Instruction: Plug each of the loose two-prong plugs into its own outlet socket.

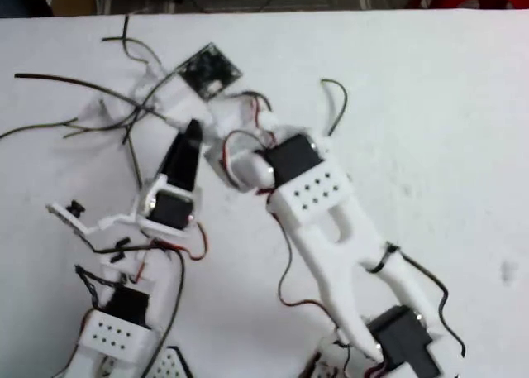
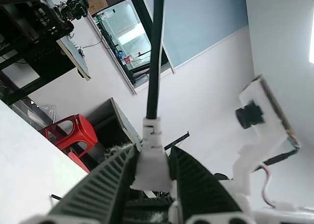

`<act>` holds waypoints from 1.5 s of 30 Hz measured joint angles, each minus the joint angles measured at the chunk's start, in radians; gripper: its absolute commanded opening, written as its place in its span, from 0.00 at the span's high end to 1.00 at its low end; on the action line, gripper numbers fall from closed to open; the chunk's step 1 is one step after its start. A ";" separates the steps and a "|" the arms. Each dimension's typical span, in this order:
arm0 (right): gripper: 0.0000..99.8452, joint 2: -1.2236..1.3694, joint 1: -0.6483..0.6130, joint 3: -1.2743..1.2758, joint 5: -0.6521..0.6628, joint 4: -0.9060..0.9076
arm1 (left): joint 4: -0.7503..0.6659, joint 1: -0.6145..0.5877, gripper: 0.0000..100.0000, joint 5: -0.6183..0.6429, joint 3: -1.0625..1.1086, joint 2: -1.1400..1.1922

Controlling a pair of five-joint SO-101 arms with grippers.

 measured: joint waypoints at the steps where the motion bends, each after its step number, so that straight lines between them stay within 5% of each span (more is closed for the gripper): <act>1: 0.98 0.018 0.009 -0.015 0.000 0.000 | 0.012 0.009 0.98 0.000 0.000 0.000; 16: 0.98 0.226 0.114 -0.256 0.002 0.002 | 0.063 0.068 0.98 0.000 -0.003 -0.014; 45: 0.98 0.227 0.140 -0.264 0.002 0.057 | 0.161 0.130 0.98 -0.002 -0.014 -0.017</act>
